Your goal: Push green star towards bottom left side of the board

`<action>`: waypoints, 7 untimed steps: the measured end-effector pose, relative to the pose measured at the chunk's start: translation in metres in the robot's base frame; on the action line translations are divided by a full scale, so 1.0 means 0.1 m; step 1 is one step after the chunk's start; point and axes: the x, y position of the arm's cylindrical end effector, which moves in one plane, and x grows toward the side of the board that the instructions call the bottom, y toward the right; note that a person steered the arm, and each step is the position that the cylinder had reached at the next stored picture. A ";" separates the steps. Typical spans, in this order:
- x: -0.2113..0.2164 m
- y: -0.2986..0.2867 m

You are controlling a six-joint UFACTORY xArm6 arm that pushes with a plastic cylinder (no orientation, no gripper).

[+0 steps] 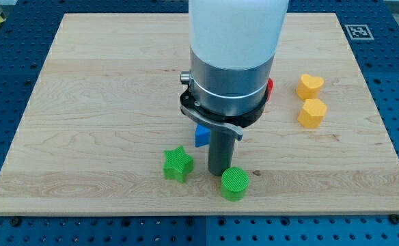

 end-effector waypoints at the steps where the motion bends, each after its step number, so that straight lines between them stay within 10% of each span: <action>1: 0.00 0.00; 7: 0.05 -0.46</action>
